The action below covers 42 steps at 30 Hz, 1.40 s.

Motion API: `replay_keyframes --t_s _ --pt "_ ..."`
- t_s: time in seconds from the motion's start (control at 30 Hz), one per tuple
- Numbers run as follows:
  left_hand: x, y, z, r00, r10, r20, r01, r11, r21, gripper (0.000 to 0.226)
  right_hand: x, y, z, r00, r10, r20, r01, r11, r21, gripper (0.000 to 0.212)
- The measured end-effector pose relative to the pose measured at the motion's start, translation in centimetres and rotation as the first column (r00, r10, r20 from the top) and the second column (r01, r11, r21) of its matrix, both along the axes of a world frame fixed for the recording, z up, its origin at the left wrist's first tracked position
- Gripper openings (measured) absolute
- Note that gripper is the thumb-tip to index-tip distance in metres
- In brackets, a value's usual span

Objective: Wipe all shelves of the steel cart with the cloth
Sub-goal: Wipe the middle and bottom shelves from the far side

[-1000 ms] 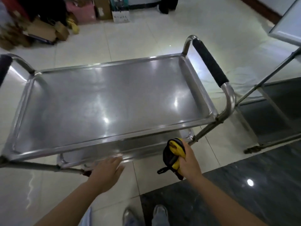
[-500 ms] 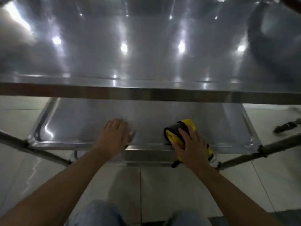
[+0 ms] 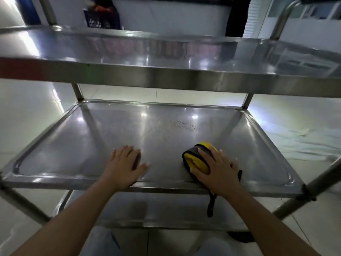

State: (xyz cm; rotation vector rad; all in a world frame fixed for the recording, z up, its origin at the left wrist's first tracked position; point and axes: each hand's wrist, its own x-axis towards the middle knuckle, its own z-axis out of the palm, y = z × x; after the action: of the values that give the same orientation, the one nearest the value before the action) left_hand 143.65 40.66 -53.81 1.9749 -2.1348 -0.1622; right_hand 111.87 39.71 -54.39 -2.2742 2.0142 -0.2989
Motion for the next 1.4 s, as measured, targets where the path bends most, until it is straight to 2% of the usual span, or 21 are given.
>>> replay_keyframes --t_s 0.1,0.17,0.27,0.33,0.4,0.47,0.57,0.63,0.7,0.77,0.83,0.9,1.03,1.13,1.2,1.23,1.3,1.33,1.4 --pt "-0.4 -0.3 0.0 1.0 0.015 -0.019 -0.015 1.0 -0.016 0.097 0.2 -1.3 0.3 0.993 -0.114 -0.02 0.115 0.993 0.017 0.072" --pt "-0.4 -0.5 -0.1 0.999 0.021 -0.025 -0.022 0.999 -0.03 0.095 2.6 -2.5 0.4 0.992 -0.123 -0.039 0.124 0.992 0.035 0.07" --pt "-0.3 -0.8 -0.4 0.998 0.034 -0.052 -0.037 0.998 -0.053 0.091 9.0 -3.4 -0.3 0.995 0.1 -0.025 -0.1 0.995 -0.011 0.066" --pt "0.1 -1.0 -0.4 0.995 0.058 -0.079 -0.063 0.996 -0.067 0.076 12.5 -3.9 -0.4 0.976 0.219 -0.013 -0.219 0.975 -0.035 0.062" --pt "0.4 -1.3 -0.4 0.995 0.064 -0.076 -0.069 0.995 -0.076 0.06 13.2 -4.3 -0.4 0.968 0.25 -0.018 -0.25 0.968 -0.028 0.06" --pt "0.6 -1.2 -0.5 0.995 0.063 -0.076 -0.069 0.994 -0.08 0.056 11.1 -4.3 -0.6 0.968 0.248 -0.042 -0.251 0.965 -0.077 0.059" --pt "0.6 -1.1 -0.5 0.996 0.053 -0.07 -0.058 0.996 -0.069 0.057 4.1 -4.6 -0.5 0.993 0.105 -0.056 -0.11 0.988 -0.107 0.058" --pt "0.6 -0.9 -0.5 0.996 0.056 -0.066 -0.06 0.997 -0.055 0.06 -2.1 -5.2 -0.1 0.997 -0.073 -0.019 0.072 0.997 -0.042 0.058" --pt "0.5 -1.0 -0.6 0.996 0.065 -0.061 -0.069 0.996 -0.06 0.062 -7.3 -5.7 0.4 0.966 -0.258 0.013 0.258 0.966 0.019 0.058" --pt "0.4 -1.2 -0.6 0.997 0.072 -0.042 -0.074 0.995 -0.072 0.064 -8.9 -6.1 0.5 0.922 -0.385 0.039 0.384 0.922 0.04 0.057" --pt "0.4 -1.5 -0.7 0.997 0.075 -0.018 -0.076 0.994 -0.072 0.065 -6.6 -6.7 0.3 0.893 -0.448 0.032 0.447 0.894 0.044 0.057" --pt "0.5 -1.7 -0.8 0.998 0.063 0.022 -0.061 0.995 -0.081 0.067 -2.3 -7.4 0.4 0.922 -0.384 0.045 0.383 0.923 0.042 0.057" --pt "0.6 -1.6 -0.8 0.999 0.037 0.023 -0.034 0.993 -0.11 0.076 5.2 -6.2 -0.2 1.0 -0.005 0.017 0.005 1.0 -0.011 0.056" --pt "0.6 -1.6 -0.6 0.998 0.042 0.042 -0.039 0.997 -0.073 0.082 3.7 -4.6 -0.3 0.96 0.28 -0.024 -0.281 0.957 -0.071 0.057" --pt "0.7 -1.6 -0.7 0.997 0.026 0.078 -0.023 0.999 -0.045 0.085 -0.5 -4.8 0.1 0.945 0.327 0.0 -0.327 0.944 -0.052 0.058" --pt "0.7 -1.6 -0.7 0.996 0.02 0.09 -0.017 0.999 -0.037 0.085 -3.1 -5.1 0.3 0.963 0.268 0.017 -0.266 0.962 -0.058 0.058" --pt "0.7 -1.7 -0.8 0.995 0.019 0.098 -0.017 1.0 -0.019 0.086 -7.9 -5.9 0.4 0.998 0.03 0.056 -0.025 0.996 -0.084 0.058" --pt "0.7 -1.7 -0.9 0.995 0.024 0.097 -0.023 1.0 -0.011 0.087 -9.5 -6.3 0.4 0.991 -0.106 0.078 0.112 0.99 -0.084 0.058" --pt "0.5 -1.7 -1.3 0.995 0.036 0.09 -0.036 0.999 -0.001 0.091 -10.1 -7.3 0.4 0.919 -0.383 0.09 0.387 0.921 -0.034 0.059"
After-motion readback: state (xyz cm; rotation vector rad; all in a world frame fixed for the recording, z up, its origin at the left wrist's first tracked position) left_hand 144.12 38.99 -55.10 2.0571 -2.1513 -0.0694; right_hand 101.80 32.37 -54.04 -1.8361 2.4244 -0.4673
